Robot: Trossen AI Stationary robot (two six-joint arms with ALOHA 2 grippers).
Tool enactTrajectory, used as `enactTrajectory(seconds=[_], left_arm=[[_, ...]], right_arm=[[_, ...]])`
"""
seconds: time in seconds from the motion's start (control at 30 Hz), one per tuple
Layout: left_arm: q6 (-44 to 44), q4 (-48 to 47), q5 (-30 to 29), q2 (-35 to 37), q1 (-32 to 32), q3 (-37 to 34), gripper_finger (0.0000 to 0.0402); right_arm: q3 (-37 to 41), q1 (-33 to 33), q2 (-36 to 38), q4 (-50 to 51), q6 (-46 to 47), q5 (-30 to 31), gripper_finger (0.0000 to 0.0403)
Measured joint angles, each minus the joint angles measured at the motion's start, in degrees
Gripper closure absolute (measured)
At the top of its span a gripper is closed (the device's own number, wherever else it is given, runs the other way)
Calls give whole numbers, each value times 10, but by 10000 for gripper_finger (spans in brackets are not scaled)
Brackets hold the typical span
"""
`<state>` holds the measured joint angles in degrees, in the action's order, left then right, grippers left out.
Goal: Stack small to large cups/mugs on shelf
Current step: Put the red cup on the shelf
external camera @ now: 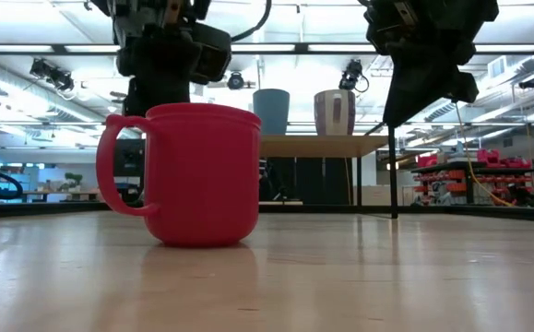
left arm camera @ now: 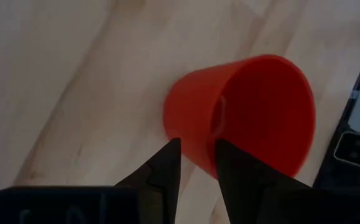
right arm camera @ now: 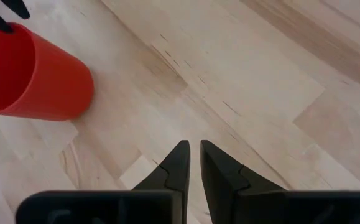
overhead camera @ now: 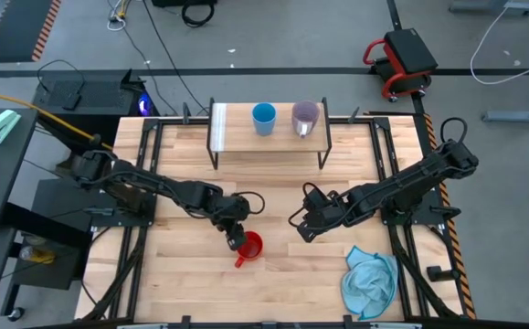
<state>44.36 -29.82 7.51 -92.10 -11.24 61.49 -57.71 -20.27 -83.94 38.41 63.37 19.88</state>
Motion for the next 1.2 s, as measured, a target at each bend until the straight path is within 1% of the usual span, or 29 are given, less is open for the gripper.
enactTrajectory(seconds=[0.2, 0.27, 0.5, 0.63, 0.83, 0.9, 0.97, 1.13, 1.2], left_arm=[[3, 5, -2, -17, 0, 1, 297], [10, -8, -2, -22, 0, 0, 297], [35, 18, -6, -28, 2, 0, 302], [40, 12, -8, -27, 5, 12, 323], [25, 3, -17, -28, 6, 42, 381], [17, 1, -14, -28, 8, 45, 392], [15, -7, -5, -28, 11, 46, 389], [15, -24, -5, -28, 12, 46, 356], [17, -29, -13, -28, 12, 46, 356]], right_arm=[[0, 0, 0, 0, 1, 0, 357], [0, 0, 0, -2, 1, 0, 357], [0, 0, 0, -8, 0, 0, 357], [0, 0, 0, -10, -2, 0, 357], [0, 0, 0, -10, -4, 0, 357], [0, 0, 0, -11, -3, 0, 357], [0, 0, 0, -11, -3, 0, 357], [0, 0, 0, -11, -3, 0, 357], [0, 0, 0, -11, -3, 0, 357]])
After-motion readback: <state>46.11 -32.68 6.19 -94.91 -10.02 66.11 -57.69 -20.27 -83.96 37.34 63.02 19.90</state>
